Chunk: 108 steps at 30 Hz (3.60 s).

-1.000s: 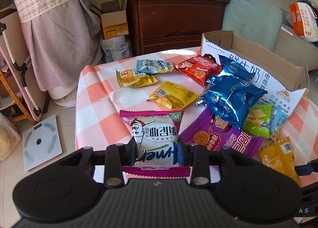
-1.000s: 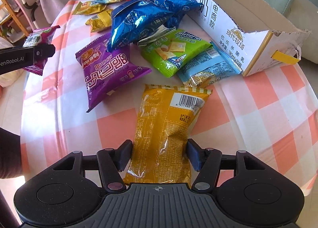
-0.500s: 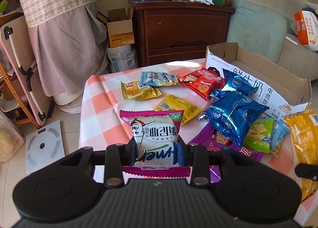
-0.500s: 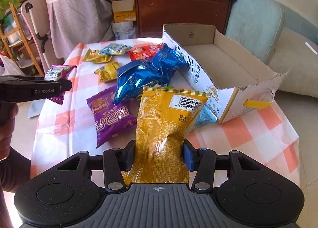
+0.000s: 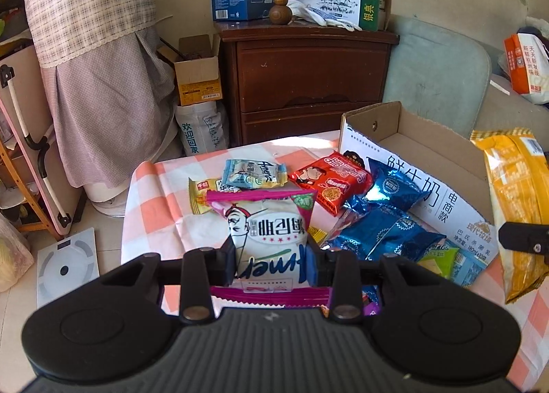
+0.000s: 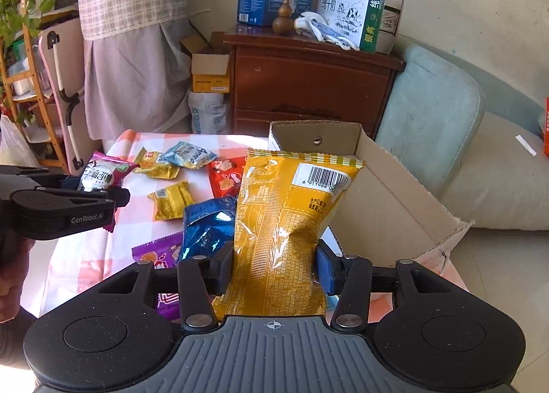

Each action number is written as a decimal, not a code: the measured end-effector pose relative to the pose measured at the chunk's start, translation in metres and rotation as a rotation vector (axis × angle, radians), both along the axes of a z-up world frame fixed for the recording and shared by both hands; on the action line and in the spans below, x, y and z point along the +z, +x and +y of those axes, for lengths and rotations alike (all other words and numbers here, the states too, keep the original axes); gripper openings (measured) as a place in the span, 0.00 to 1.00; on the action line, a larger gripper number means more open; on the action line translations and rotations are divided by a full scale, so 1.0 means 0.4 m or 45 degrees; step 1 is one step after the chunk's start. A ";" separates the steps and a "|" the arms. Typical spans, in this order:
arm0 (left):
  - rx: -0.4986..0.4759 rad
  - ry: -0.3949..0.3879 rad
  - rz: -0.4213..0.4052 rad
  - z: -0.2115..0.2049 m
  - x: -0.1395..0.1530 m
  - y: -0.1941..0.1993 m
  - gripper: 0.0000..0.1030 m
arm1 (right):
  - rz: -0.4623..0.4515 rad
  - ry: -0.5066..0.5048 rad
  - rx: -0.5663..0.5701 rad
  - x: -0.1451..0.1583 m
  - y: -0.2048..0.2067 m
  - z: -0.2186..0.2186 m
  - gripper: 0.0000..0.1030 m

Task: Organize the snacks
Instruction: 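Lower both bags into the cardboard box and open both tools, then withdraw both tools from the box toward the blue foil bags, then grasp a blue foil bag with the right tool while the left tool grasps another blue bag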

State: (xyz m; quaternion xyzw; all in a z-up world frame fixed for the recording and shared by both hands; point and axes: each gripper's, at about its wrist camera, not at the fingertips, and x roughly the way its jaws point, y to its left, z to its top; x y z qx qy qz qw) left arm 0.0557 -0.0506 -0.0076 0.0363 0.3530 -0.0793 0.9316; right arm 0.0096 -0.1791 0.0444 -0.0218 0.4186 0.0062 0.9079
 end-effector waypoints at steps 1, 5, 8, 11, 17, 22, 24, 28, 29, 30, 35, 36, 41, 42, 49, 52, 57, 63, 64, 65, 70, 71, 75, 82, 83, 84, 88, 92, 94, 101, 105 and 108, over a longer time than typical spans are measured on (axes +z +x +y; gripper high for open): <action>-0.008 -0.006 -0.002 -0.009 0.004 0.005 0.34 | -0.007 0.009 -0.013 0.002 0.008 -0.008 0.46; -0.043 -0.013 -0.020 -0.051 0.019 0.027 0.34 | -0.032 0.035 -0.103 0.006 0.049 -0.062 0.46; -0.074 -0.009 -0.026 -0.084 0.025 0.041 0.34 | -0.046 0.011 -0.133 0.001 0.074 -0.090 0.46; -0.107 -0.005 -0.034 -0.118 0.028 0.060 0.34 | -0.037 0.032 -0.174 -0.010 0.102 -0.133 0.46; -0.192 -0.035 -0.036 -0.178 0.033 0.106 0.34 | -0.046 0.066 -0.288 -0.022 0.140 -0.226 0.46; -0.265 -0.092 -0.022 -0.232 0.030 0.147 0.34 | -0.074 0.120 -0.356 -0.023 0.153 -0.290 0.46; -0.290 -0.130 -0.010 -0.252 0.029 0.162 0.34 | -0.069 0.127 -0.380 -0.030 0.162 -0.307 0.46; -0.335 -0.185 -0.006 -0.296 0.031 0.181 0.34 | -0.079 0.158 -0.415 -0.036 0.170 -0.332 0.46; -0.346 -0.198 -0.003 -0.306 0.031 0.185 0.34 | -0.081 0.164 -0.424 -0.036 0.172 -0.337 0.46; -0.356 -0.214 0.003 -0.315 0.029 0.189 0.34 | -0.084 0.166 -0.430 -0.038 0.173 -0.340 0.46; -0.388 -0.263 0.036 -0.351 0.013 0.206 0.34 | -0.075 0.144 -0.446 -0.052 0.188 -0.349 0.46; -0.391 -0.270 0.048 -0.358 0.008 0.211 0.34 | -0.075 0.151 -0.452 -0.053 0.190 -0.352 0.46; -0.423 -0.325 0.095 -0.390 -0.017 0.225 0.34 | -0.073 0.170 -0.480 -0.063 0.201 -0.366 0.46; -0.436 -0.338 0.105 -0.400 -0.025 0.227 0.35 | -0.072 0.172 -0.482 -0.066 0.203 -0.366 0.46; -0.452 -0.400 0.112 -0.406 -0.038 0.212 0.73 | -0.058 0.156 -0.472 -0.087 0.224 -0.357 0.49; -0.414 -0.407 0.104 -0.382 -0.015 0.214 0.76 | -0.070 0.157 -0.474 -0.081 0.220 -0.356 0.51; -0.338 -0.324 0.087 -0.328 0.012 0.212 0.77 | -0.083 0.201 -0.447 -0.070 0.209 -0.349 0.51; -0.256 -0.249 0.106 -0.231 0.019 0.194 0.79 | -0.088 0.253 -0.361 -0.054 0.204 -0.313 0.56; -0.245 -0.243 0.114 -0.216 0.019 0.191 0.79 | -0.085 0.261 -0.342 -0.053 0.205 -0.305 0.56; -0.231 -0.234 0.122 -0.197 0.020 0.187 0.79 | -0.078 0.269 -0.321 -0.053 0.206 -0.295 0.56; -0.180 -0.185 0.141 -0.134 0.015 0.172 0.79 | -0.042 0.294 -0.227 -0.058 0.206 -0.247 0.56; -0.172 -0.178 0.140 -0.124 0.013 0.169 0.79 | -0.033 0.302 -0.209 -0.061 0.205 -0.236 0.56; -0.153 -0.202 0.165 -0.094 0.002 0.166 0.81 | -0.005 0.336 -0.156 -0.065 0.204 -0.203 0.56; -0.223 -0.221 0.245 -0.130 -0.039 0.157 0.82 | 0.018 0.382 -0.146 -0.071 0.219 -0.176 0.56; -0.256 -0.195 0.245 -0.141 -0.042 0.154 0.82 | 0.025 0.392 -0.143 -0.074 0.220 -0.174 0.56; -0.308 -0.155 0.243 -0.158 -0.048 0.148 0.83 | 0.038 0.407 -0.138 -0.077 0.222 -0.173 0.56; -0.428 -0.063 0.204 -0.194 -0.064 0.124 0.86 | 0.076 0.428 -0.105 -0.087 0.223 -0.159 0.56; -0.471 0.003 0.156 -0.207 -0.084 0.115 0.87 | 0.111 0.480 -0.087 -0.095 0.225 -0.149 0.56; -0.489 0.011 0.143 -0.208 -0.090 0.113 0.87 | 0.122 0.496 -0.079 -0.100 0.226 -0.144 0.56; -0.468 -0.025 0.155 -0.178 -0.114 0.125 0.70 | 0.191 0.548 -0.094 -0.127 0.238 -0.129 0.56; -0.388 -0.061 0.180 -0.133 -0.109 0.136 0.68 | 0.226 0.573 -0.107 -0.143 0.246 -0.118 0.56; -0.325 -0.067 0.180 -0.099 -0.098 0.142 0.68 | 0.256 0.574 -0.131 -0.159 0.255 -0.103 0.56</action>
